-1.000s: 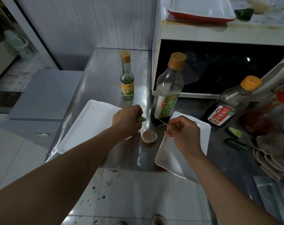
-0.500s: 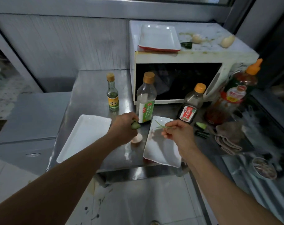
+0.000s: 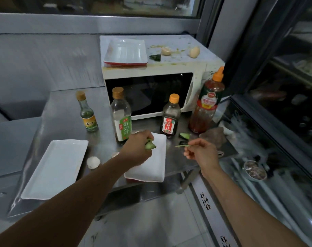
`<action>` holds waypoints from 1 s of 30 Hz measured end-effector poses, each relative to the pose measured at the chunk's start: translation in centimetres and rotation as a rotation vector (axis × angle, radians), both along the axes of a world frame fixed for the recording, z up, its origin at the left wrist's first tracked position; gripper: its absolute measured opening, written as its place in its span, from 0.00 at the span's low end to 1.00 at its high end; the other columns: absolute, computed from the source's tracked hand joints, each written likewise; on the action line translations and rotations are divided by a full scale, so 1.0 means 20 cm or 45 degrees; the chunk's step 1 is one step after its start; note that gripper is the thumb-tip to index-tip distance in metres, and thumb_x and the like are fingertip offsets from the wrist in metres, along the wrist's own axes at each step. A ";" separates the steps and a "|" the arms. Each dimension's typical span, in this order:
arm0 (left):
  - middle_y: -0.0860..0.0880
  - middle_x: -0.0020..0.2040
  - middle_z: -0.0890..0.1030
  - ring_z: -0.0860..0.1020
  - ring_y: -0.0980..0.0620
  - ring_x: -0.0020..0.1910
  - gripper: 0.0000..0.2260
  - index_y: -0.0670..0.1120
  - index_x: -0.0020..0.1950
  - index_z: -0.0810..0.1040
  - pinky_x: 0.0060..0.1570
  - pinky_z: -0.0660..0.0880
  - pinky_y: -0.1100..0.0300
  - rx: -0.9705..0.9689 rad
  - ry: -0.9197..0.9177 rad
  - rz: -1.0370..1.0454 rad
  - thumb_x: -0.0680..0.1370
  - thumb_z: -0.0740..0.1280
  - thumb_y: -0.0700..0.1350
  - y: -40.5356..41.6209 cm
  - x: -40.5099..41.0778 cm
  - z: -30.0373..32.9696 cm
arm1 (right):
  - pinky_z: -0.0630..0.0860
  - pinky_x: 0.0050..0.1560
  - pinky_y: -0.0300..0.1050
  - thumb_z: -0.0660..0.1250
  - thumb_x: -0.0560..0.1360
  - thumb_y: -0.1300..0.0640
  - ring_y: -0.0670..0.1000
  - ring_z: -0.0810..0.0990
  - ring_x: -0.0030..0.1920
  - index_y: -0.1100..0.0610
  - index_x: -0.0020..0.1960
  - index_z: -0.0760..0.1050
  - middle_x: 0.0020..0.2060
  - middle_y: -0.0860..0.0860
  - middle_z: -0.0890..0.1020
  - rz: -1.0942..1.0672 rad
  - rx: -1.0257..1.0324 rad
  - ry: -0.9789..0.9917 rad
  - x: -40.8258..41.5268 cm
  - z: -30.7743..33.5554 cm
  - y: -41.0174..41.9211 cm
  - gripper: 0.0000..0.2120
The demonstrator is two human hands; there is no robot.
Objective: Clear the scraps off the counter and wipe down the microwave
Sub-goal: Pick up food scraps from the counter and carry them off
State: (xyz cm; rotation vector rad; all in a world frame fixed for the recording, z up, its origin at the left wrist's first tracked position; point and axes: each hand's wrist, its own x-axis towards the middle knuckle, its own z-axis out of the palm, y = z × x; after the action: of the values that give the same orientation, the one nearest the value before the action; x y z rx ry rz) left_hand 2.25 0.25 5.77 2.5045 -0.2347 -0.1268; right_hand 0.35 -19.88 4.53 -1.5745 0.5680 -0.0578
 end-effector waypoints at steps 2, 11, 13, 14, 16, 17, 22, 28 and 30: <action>0.47 0.54 0.79 0.74 0.51 0.48 0.16 0.48 0.57 0.75 0.45 0.70 0.61 0.008 0.000 0.003 0.71 0.70 0.38 -0.08 0.02 -0.01 | 0.75 0.24 0.36 0.63 0.73 0.73 0.46 0.77 0.23 0.61 0.40 0.74 0.30 0.57 0.80 0.005 -0.046 0.016 0.04 -0.03 -0.09 0.09; 0.42 0.47 0.81 0.78 0.43 0.46 0.13 0.40 0.54 0.78 0.43 0.68 0.61 0.027 -0.088 0.070 0.70 0.68 0.36 -0.38 0.13 -0.07 | 0.75 0.30 0.38 0.67 0.69 0.73 0.48 0.81 0.29 0.55 0.31 0.76 0.25 0.52 0.81 0.092 -0.159 0.028 0.32 -0.22 -0.41 0.15; 0.43 0.45 0.80 0.77 0.44 0.44 0.12 0.41 0.53 0.78 0.41 0.68 0.61 0.021 -0.090 0.139 0.69 0.68 0.36 -0.42 0.15 -0.09 | 0.74 0.34 0.41 0.69 0.67 0.72 0.50 0.81 0.32 0.53 0.30 0.76 0.25 0.50 0.81 0.166 -0.205 -0.021 0.38 -0.26 -0.43 0.16; 0.43 0.45 0.80 0.77 0.44 0.45 0.12 0.42 0.53 0.77 0.41 0.69 0.60 0.016 -0.071 0.170 0.70 0.68 0.36 -0.44 0.16 -0.10 | 0.74 0.35 0.42 0.70 0.67 0.72 0.51 0.81 0.32 0.52 0.31 0.77 0.26 0.50 0.81 0.199 -0.251 -0.072 0.41 -0.28 -0.44 0.16; 0.44 0.47 0.79 0.77 0.45 0.47 0.13 0.43 0.55 0.76 0.45 0.72 0.58 0.014 -0.026 0.217 0.71 0.67 0.37 -0.46 0.19 -0.12 | 0.76 0.37 0.44 0.71 0.68 0.69 0.50 0.81 0.33 0.49 0.33 0.77 0.29 0.50 0.82 0.244 -0.382 -0.169 0.46 -0.32 -0.44 0.16; 0.44 0.48 0.80 0.77 0.45 0.47 0.13 0.43 0.55 0.76 0.45 0.72 0.57 0.014 -0.019 0.237 0.71 0.67 0.37 -0.47 0.20 -0.13 | 0.76 0.36 0.42 0.70 0.68 0.68 0.47 0.81 0.33 0.48 0.33 0.77 0.30 0.49 0.82 0.252 -0.426 -0.192 0.48 -0.33 -0.43 0.15; 0.44 0.44 0.80 0.78 0.44 0.44 0.10 0.42 0.52 0.77 0.43 0.74 0.55 -0.010 -0.073 0.302 0.71 0.68 0.38 -0.50 0.25 -0.20 | 0.69 0.31 0.24 0.67 0.71 0.70 0.40 0.76 0.32 0.56 0.37 0.78 0.35 0.50 0.80 0.349 -0.584 -0.223 0.59 -0.43 -0.40 0.10; 0.44 0.51 0.80 0.77 0.45 0.49 0.13 0.43 0.57 0.77 0.48 0.74 0.55 -0.028 -0.013 0.310 0.73 0.68 0.38 -0.50 0.29 -0.28 | 0.73 0.41 0.41 0.66 0.71 0.70 0.50 0.78 0.40 0.59 0.39 0.77 0.37 0.52 0.81 0.431 -0.778 -0.286 0.63 -0.54 -0.38 0.07; 0.44 0.51 0.80 0.77 0.45 0.50 0.13 0.44 0.57 0.76 0.49 0.74 0.55 -0.039 -0.011 0.307 0.73 0.68 0.40 -0.49 0.30 -0.31 | 0.73 0.42 0.41 0.66 0.71 0.70 0.51 0.78 0.41 0.59 0.39 0.78 0.36 0.51 0.80 0.449 -0.827 -0.308 0.63 -0.56 -0.37 0.08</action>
State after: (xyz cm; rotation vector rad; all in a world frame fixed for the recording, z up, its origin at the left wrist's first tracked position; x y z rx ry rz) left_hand 8.24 -9.64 -0.42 2.4808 0.0623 -0.0140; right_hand 12.93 -27.33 -6.73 -2.2392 0.0642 -0.1763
